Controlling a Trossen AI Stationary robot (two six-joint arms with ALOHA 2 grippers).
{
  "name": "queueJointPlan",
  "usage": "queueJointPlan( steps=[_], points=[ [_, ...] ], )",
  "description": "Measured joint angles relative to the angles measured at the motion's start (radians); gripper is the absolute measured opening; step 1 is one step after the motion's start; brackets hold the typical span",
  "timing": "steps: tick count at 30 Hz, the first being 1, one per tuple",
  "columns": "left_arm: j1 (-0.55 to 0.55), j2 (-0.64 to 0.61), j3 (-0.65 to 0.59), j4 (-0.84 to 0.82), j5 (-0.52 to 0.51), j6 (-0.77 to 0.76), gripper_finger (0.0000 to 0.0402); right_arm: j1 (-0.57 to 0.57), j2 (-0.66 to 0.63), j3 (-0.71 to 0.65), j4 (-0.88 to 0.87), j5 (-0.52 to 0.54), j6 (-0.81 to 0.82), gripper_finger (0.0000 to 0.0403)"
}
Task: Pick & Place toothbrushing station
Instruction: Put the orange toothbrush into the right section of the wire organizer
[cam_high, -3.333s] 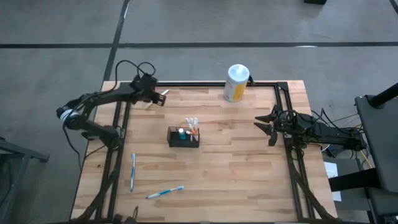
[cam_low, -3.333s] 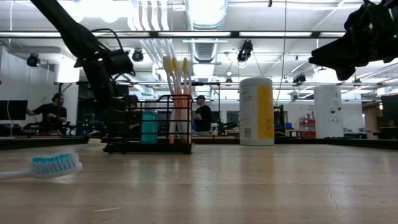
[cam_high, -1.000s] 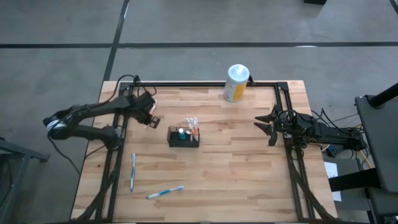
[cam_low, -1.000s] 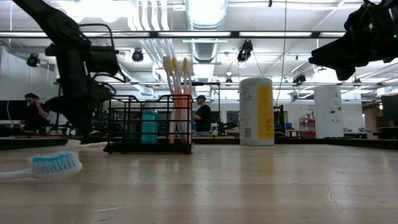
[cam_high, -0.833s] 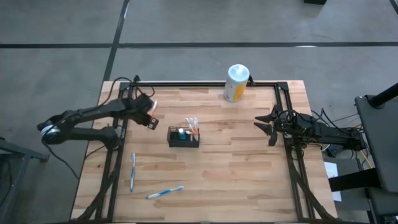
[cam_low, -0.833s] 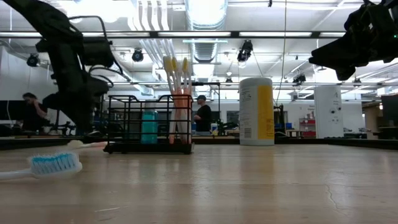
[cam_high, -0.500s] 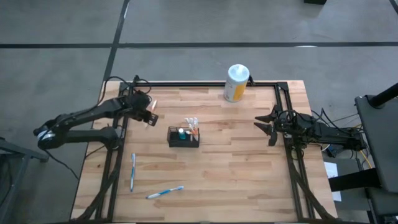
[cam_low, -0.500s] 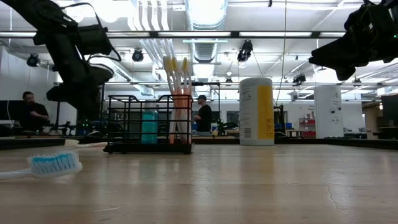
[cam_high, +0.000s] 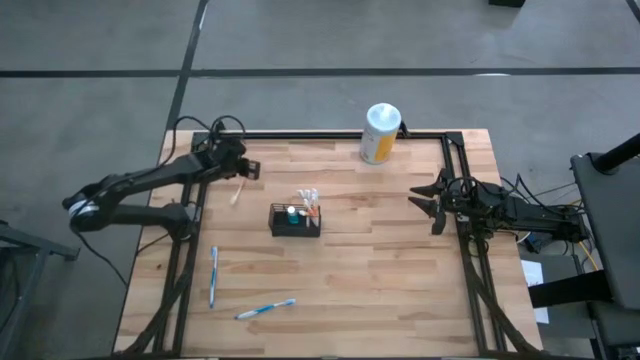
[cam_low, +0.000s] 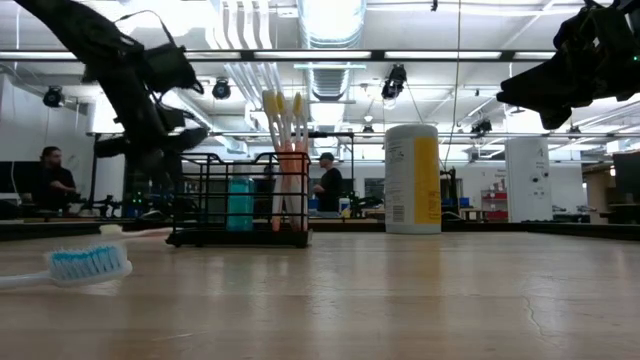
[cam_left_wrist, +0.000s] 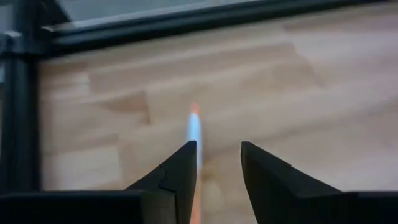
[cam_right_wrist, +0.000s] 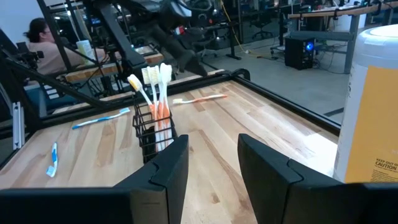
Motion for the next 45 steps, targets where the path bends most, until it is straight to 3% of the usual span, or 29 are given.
queueJointPlan(
  steps=[7,18,28,39,45],
  points=[
    [0.056,0.174,-0.003,0.133,-0.016,0.001,0.0128,0.0,0.0,0.0,0.0,0.0,0.0,0.0132],
    [0.068,0.37,0.048,0.148,0.03,-0.003,0.0128,0.0,0.0,0.0,0.0,0.0,0.0,0.0132],
    [0.07,0.449,0.057,0.164,0.035,-0.002,0.0111,0.0,0.0,0.0,0.0,0.0,0.0,0.0132],
    [0.071,0.455,0.057,0.173,0.065,0.007,0.003,0.0,0.0,0.0,0.0,0.0,0.0,0.0132],
    [0.071,0.454,0.056,0.16,0.087,0.021,0.0025,0.0,0.0,0.0,0.0,0.0,0.0,0.0132]
  ],
)
